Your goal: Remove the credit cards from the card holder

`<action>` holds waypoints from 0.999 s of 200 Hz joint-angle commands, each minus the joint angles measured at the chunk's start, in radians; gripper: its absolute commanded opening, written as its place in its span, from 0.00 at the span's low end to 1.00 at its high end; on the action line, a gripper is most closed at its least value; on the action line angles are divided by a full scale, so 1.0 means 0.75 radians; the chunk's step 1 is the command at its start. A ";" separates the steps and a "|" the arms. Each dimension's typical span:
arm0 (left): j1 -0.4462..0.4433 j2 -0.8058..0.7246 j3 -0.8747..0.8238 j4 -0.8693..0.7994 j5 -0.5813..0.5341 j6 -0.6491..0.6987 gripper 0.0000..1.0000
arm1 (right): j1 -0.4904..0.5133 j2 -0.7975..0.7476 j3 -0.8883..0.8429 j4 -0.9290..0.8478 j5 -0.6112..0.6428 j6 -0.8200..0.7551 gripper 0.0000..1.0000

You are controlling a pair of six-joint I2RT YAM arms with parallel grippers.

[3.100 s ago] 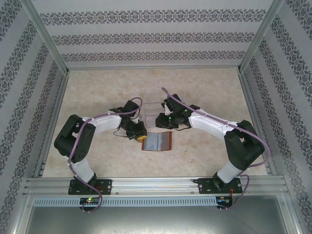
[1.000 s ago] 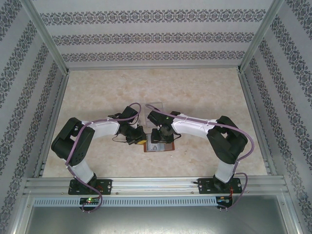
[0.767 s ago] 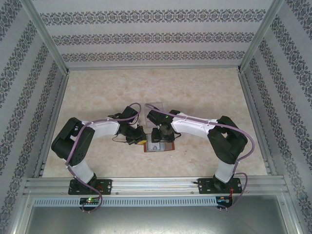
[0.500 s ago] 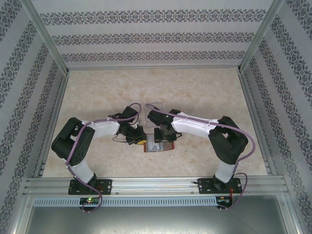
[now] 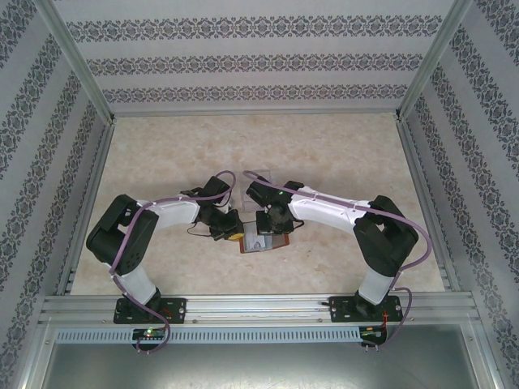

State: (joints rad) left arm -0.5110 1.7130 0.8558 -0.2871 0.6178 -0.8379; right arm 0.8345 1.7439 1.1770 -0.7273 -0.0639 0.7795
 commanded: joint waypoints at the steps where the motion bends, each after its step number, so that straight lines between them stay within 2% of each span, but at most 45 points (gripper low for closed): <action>1: -0.017 0.047 0.012 -0.063 -0.043 0.037 0.11 | -0.015 -0.011 -0.035 -0.066 0.069 -0.029 0.03; 25: -0.018 0.056 0.020 -0.075 -0.043 0.043 0.11 | -0.030 0.006 -0.069 -0.076 0.098 -0.039 0.06; 44: -0.017 0.056 0.022 -0.075 -0.042 0.041 0.11 | -0.039 0.020 -0.086 -0.084 0.126 -0.045 0.14; 90: -0.017 0.044 0.018 -0.090 -0.032 0.043 0.11 | -0.044 0.076 -0.097 -0.132 0.215 -0.064 0.27; 149: -0.018 -0.016 0.046 -0.142 -0.042 0.049 0.11 | -0.042 0.061 -0.041 -0.224 0.283 -0.098 0.33; 200: -0.025 -0.044 0.140 -0.214 -0.076 0.055 0.11 | -0.043 -0.053 -0.005 -0.212 0.219 -0.101 0.31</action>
State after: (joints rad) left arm -0.5117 1.7145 0.9150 -0.3767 0.5934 -0.8185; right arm 0.8131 1.7607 1.1339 -0.8581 0.0933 0.7170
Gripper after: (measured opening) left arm 0.112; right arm 0.315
